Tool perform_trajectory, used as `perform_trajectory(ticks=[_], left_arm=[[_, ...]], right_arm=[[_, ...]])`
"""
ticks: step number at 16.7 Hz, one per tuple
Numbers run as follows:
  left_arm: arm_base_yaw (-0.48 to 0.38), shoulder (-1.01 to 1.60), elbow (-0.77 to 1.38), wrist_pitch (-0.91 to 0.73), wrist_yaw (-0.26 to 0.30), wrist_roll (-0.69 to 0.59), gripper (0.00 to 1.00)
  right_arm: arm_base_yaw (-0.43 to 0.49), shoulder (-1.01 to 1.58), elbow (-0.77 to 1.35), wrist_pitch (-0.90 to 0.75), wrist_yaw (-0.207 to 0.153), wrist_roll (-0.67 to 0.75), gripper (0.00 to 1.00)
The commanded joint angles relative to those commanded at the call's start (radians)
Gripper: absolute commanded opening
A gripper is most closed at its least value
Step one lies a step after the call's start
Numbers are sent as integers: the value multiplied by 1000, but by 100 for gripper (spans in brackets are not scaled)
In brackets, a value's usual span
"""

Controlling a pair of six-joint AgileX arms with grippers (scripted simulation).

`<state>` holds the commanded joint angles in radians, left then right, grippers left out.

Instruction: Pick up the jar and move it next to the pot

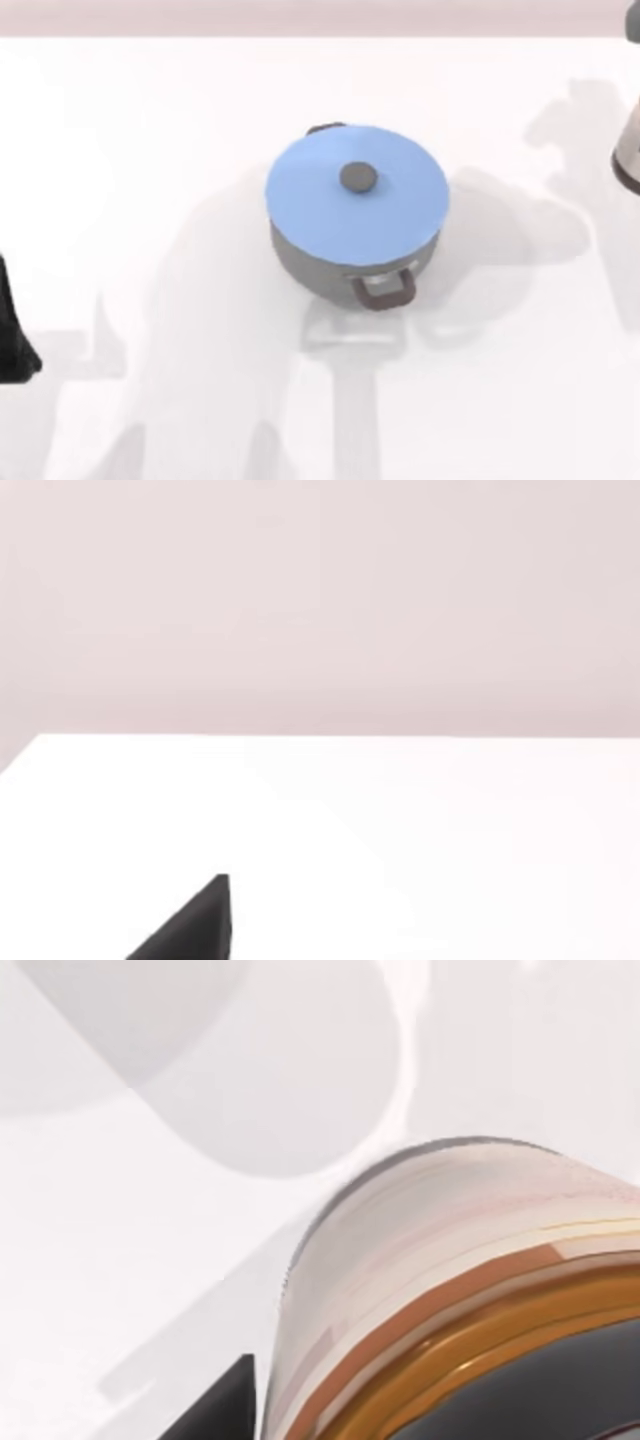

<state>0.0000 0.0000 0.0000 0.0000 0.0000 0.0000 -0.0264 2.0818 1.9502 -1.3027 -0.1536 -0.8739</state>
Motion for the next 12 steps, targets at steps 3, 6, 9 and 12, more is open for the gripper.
perform_trajectory(ticks=[3, 6, 9, 12], left_arm=[[0, 0, 0, 0, 0, 0, 100], [0, 0, 0, 0, 0, 0, 100], [0, 0, 0, 0, 0, 0, 100], [0, 0, 0, 0, 0, 0, 100]], right_arm=[[0, -51, -50, -11, 0, -2, 0], [-5, -49, -46, -10, 0, 0, 0], [7, -47, -53, -2, 7, 36, 0], [48, -42, -77, 26, 29, 167, 0]])
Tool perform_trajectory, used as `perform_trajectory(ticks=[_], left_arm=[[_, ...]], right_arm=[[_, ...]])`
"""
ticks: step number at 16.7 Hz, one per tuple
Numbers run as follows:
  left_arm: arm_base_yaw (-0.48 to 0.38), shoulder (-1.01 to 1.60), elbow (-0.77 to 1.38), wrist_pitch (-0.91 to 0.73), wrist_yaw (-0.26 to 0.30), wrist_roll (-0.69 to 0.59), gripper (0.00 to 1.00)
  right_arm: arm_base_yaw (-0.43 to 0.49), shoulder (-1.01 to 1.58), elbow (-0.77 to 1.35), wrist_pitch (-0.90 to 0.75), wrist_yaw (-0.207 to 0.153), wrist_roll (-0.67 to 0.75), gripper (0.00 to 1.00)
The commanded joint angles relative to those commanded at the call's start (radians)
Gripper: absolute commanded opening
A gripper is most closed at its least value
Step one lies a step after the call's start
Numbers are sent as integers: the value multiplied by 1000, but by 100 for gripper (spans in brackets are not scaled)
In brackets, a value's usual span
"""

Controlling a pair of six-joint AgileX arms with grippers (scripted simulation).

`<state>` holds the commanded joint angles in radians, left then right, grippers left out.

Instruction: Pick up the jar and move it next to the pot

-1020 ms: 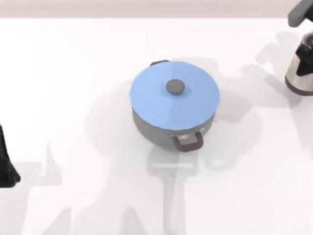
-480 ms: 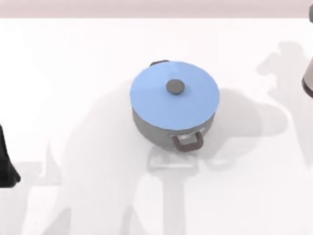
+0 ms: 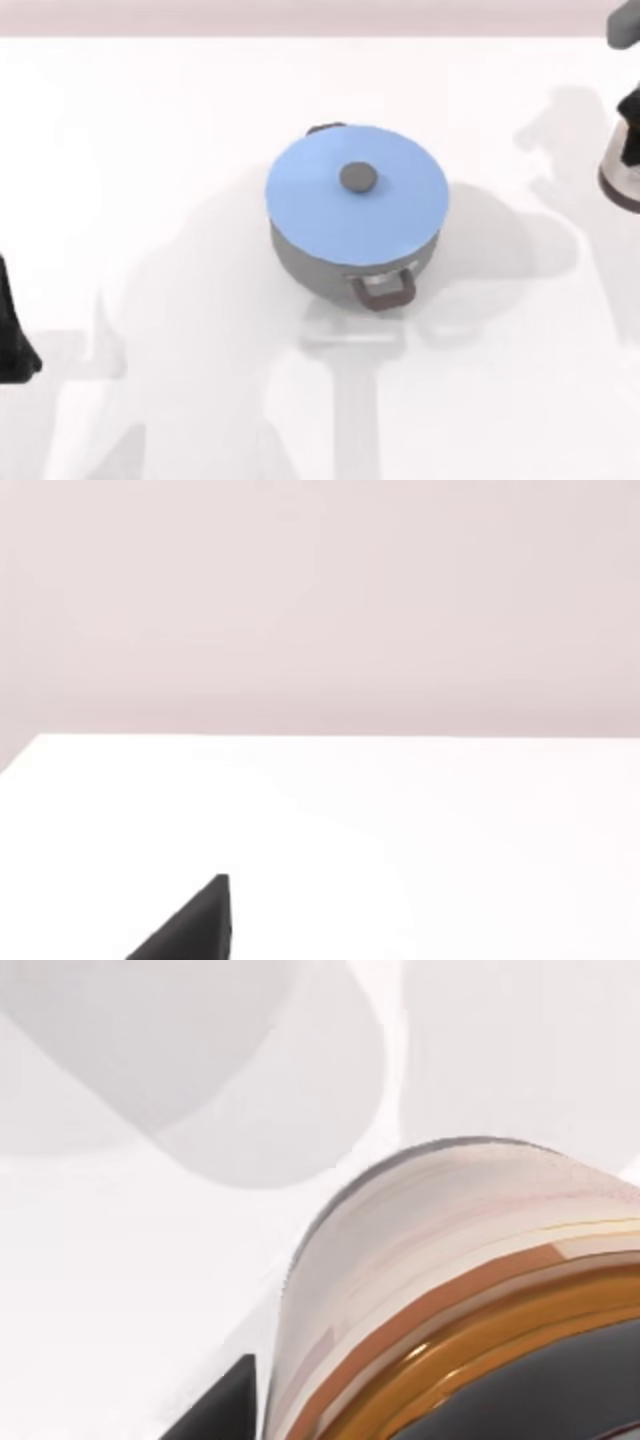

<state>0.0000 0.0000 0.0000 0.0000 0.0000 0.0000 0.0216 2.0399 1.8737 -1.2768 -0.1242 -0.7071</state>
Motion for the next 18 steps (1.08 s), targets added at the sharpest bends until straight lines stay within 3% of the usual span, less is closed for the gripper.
perform_trajectory(ticks=[8, 11, 14, 18], left_arm=[[0, 0, 0, 0, 0, 0, 100], [0, 0, 0, 0, 0, 0, 100], [0, 0, 0, 0, 0, 0, 100], [0, 0, 0, 0, 0, 0, 100]], right_arm=[[179, -7, -110, 145, 114, 692, 0], [239, -14, -155, 196, 155, 893, 0], [275, -18, -184, 227, 181, 998, 0], [281, -19, -189, 233, 185, 1014, 0]])
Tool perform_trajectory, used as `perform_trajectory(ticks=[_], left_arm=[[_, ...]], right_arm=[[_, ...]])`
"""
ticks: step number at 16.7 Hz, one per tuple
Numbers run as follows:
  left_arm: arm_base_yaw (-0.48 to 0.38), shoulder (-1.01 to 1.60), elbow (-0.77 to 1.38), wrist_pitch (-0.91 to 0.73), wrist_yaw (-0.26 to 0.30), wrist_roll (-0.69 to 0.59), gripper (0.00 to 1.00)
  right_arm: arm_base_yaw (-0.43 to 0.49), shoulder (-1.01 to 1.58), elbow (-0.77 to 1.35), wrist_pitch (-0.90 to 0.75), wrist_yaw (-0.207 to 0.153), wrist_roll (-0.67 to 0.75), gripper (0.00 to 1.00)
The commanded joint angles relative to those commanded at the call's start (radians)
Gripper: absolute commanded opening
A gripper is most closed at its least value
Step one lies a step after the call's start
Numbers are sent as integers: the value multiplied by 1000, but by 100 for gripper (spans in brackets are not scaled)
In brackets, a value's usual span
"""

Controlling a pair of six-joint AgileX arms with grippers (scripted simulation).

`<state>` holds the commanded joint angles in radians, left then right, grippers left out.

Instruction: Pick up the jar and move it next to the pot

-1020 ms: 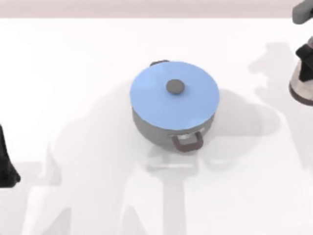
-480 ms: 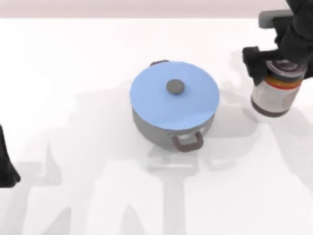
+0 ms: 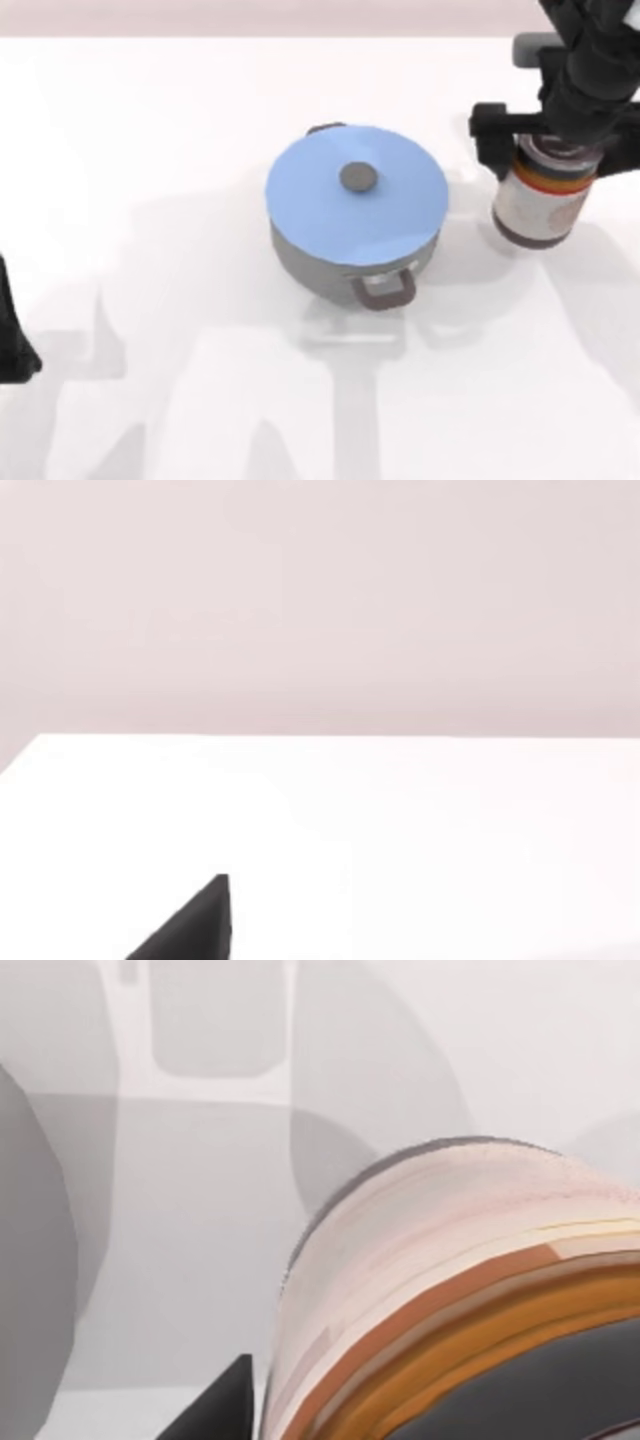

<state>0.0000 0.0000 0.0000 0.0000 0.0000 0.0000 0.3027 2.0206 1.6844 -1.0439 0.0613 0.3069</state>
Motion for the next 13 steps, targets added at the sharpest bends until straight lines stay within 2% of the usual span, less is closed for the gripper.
perform_trajectory(ticks=[3, 9, 13], left_arm=[[0, 0, 0, 0, 0, 0, 100], [0, 0, 0, 0, 0, 0, 100], [0, 0, 0, 0, 0, 0, 100]], right_arm=[[-5, 7, -9, 16, -5, 0, 0], [-2, 54, -113, 168, 0, -2, 0], [-2, 56, -117, 173, 0, -1, 0]])
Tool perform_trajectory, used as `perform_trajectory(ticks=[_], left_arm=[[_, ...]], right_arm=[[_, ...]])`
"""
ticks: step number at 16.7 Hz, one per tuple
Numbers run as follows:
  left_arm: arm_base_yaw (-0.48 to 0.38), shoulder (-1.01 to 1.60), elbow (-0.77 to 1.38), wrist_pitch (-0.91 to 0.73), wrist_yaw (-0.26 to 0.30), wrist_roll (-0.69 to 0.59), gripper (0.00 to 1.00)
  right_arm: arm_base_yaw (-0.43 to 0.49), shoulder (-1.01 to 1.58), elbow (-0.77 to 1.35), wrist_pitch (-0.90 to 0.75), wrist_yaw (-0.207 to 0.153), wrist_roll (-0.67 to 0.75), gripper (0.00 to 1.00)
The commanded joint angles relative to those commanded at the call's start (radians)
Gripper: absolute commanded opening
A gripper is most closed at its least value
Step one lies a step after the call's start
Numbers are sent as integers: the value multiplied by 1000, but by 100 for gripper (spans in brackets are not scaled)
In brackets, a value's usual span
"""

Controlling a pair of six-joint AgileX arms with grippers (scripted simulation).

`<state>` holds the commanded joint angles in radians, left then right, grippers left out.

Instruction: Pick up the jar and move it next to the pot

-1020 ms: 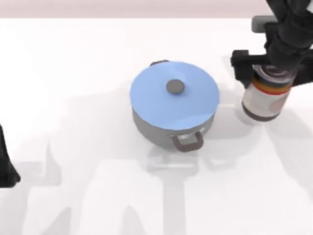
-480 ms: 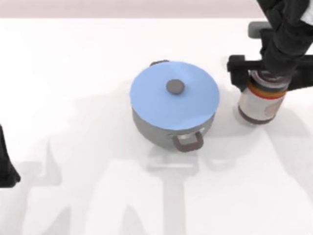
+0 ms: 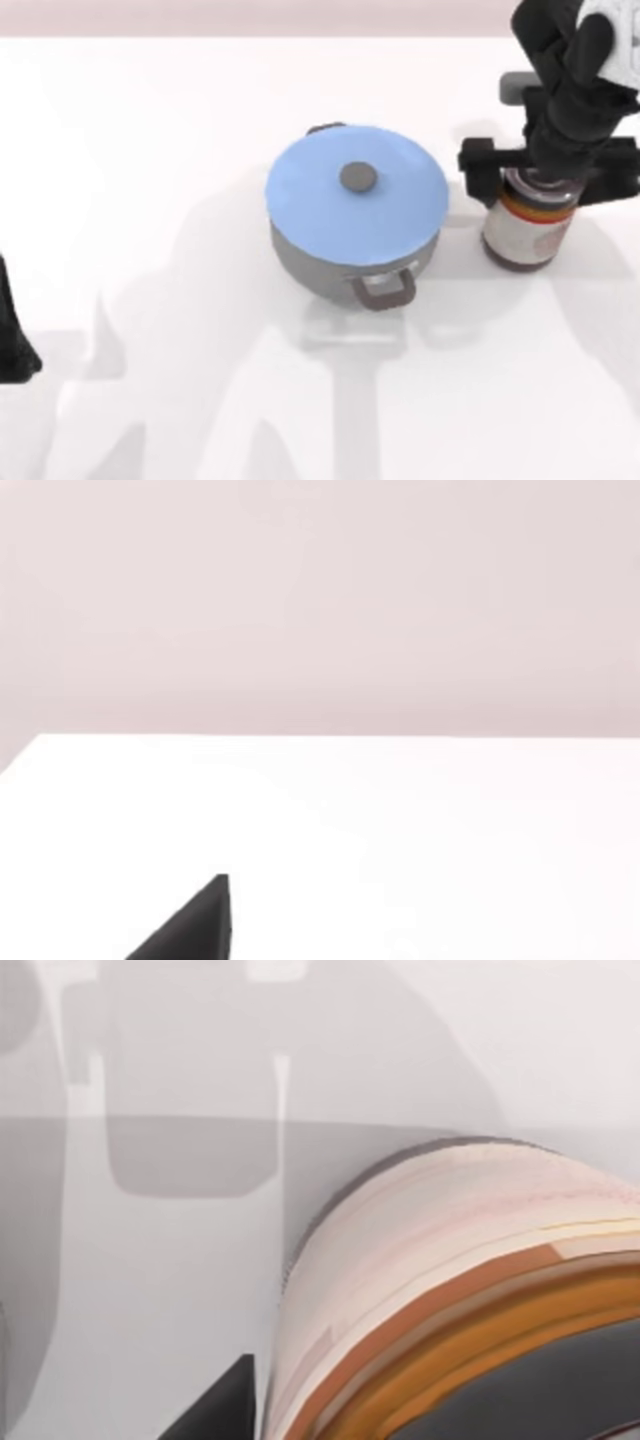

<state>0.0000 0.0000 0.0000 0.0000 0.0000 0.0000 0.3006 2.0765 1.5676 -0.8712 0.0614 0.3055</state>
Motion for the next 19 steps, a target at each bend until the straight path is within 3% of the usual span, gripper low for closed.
perform_trajectory(ticks=[13, 19], left_arm=[[0, 0, 0, 0, 0, 0, 100], [0, 0, 0, 0, 0, 0, 100]], right_arm=[[0, 0, 0, 0, 0, 0, 98], [0, 0, 0, 0, 0, 0, 100]])
